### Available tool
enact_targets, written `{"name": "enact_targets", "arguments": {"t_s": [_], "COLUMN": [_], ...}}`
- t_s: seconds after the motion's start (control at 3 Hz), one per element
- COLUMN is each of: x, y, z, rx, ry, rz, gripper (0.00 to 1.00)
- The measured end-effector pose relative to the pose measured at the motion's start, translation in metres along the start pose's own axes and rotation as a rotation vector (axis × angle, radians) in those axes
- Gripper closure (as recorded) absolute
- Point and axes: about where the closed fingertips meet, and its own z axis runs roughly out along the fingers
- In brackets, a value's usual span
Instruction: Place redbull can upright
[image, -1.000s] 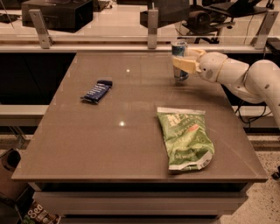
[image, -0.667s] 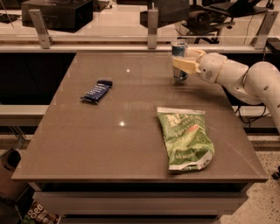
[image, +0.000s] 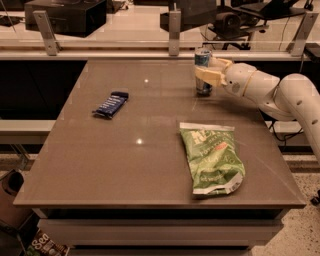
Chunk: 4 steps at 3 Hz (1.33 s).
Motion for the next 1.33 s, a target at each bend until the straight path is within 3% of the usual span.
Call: {"name": "enact_targets", "arguments": {"t_s": [0.33, 0.67, 1.33], "x": [0.0047, 0.0045, 0.004], "y": [0.0, 0.0019, 0.0059], "z": [0.0028, 0.0055, 0.0109], "rx": [0.002, -0.003, -0.012], "ry": [0.001, 0.001, 0.0], "rz": [0.009, 0.009, 0.01], "gripper": [1.0, 0.83, 0.35]}}
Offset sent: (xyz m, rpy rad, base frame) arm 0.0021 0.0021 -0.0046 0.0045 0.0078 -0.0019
